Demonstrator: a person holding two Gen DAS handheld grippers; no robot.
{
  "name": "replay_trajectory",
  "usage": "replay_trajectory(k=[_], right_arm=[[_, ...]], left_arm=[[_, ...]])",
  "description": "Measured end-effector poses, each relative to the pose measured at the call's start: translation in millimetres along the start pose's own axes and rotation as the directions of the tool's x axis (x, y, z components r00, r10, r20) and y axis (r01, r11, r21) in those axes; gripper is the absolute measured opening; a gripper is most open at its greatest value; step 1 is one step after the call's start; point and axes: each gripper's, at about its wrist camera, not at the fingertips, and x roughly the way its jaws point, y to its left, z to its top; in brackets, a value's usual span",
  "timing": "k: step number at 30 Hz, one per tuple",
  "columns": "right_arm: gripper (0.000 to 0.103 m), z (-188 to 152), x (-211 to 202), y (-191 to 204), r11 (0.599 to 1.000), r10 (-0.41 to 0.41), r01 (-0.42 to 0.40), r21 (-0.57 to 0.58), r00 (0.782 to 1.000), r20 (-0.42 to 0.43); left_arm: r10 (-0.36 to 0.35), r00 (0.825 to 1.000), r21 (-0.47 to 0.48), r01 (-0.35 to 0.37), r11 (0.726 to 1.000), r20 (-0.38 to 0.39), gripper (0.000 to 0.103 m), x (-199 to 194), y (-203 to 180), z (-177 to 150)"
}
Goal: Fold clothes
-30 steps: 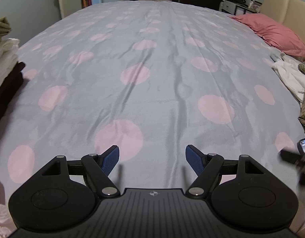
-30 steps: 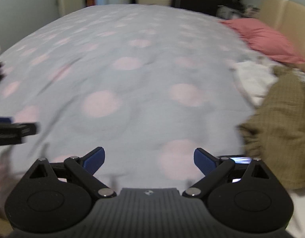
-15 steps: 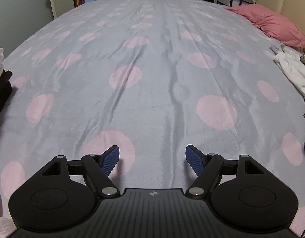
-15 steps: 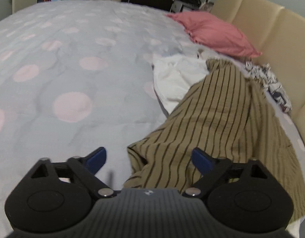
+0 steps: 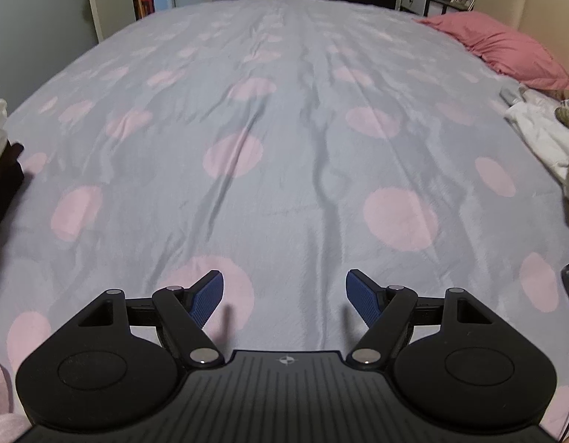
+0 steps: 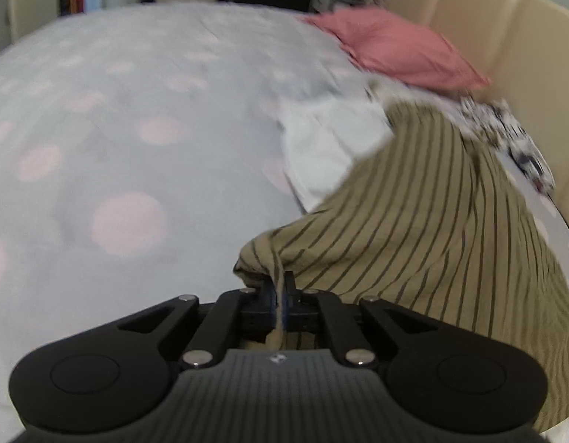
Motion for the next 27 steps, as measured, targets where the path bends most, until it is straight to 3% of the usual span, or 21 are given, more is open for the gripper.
replay_trajectory(k=[4, 8, 11, 14, 17, 23, 24, 25, 27], right_arm=[[0.004, 16.7, -46.0, 33.3, 0.996, 0.075, -0.071, -0.046, 0.993, 0.092], [0.003, 24.1, -96.2, 71.5, 0.978, 0.2, -0.187, -0.089, 0.965, 0.171], [0.0, 23.4, -128.5, 104.7, 0.917, 0.397, -0.386, -0.097, 0.903, 0.165], [0.0, 12.7, -161.2, 150.4, 0.846, 0.528, -0.501, -0.182, 0.836, 0.149], [0.0, 0.8, -175.4, 180.0, 0.814, 0.566, -0.527, -0.243, 0.814, 0.132], [0.006, -14.4, -157.2, 170.4, 0.877, 0.458, -0.428, -0.217, 0.882, 0.11], [0.012, -16.3, -151.1, 166.8, 0.887, 0.438, -0.41, -0.212, 0.893, 0.105], [0.029, -18.2, -144.5, 160.2, 0.897, 0.416, -0.391, -0.206, 0.904, 0.097], [0.042, -20.7, -133.2, 146.2, 0.916, 0.373, -0.352, -0.193, 0.924, 0.085]], left_arm=[[0.008, 0.999, -0.013, -0.007, 1.0, 0.04, 0.073, -16.1, 8.8, 2.7], [0.037, 0.997, -0.04, -0.034, 0.999, 0.07, 0.073, -32.5, 26.3, 3.3], [0.059, 0.994, -0.061, -0.054, 0.997, 0.092, 0.073, -44.8, 39.4, 3.8], [0.082, 0.99, -0.083, -0.073, 0.994, 0.114, 0.073, -57.1, 52.6, 4.3], [0.105, 0.985, -0.104, -0.091, 0.99, 0.135, 0.073, -69.4, 65.7, 4.7], [0.109, 0.985, -0.114, -0.094, 0.989, 0.132, 0.073, -76.2, 75.5, -0.9], [0.106, 0.986, -0.112, -0.092, 0.99, 0.128, 0.073, -75.5, 75.4, -1.5], [0.101, 0.987, -0.11, -0.088, 0.99, 0.125, 0.073, -74.5, 75.0, -2.0], [0.095, 0.988, -0.105, -0.083, 0.991, 0.118, 0.073, -71.9, 74.3, -3.4]])
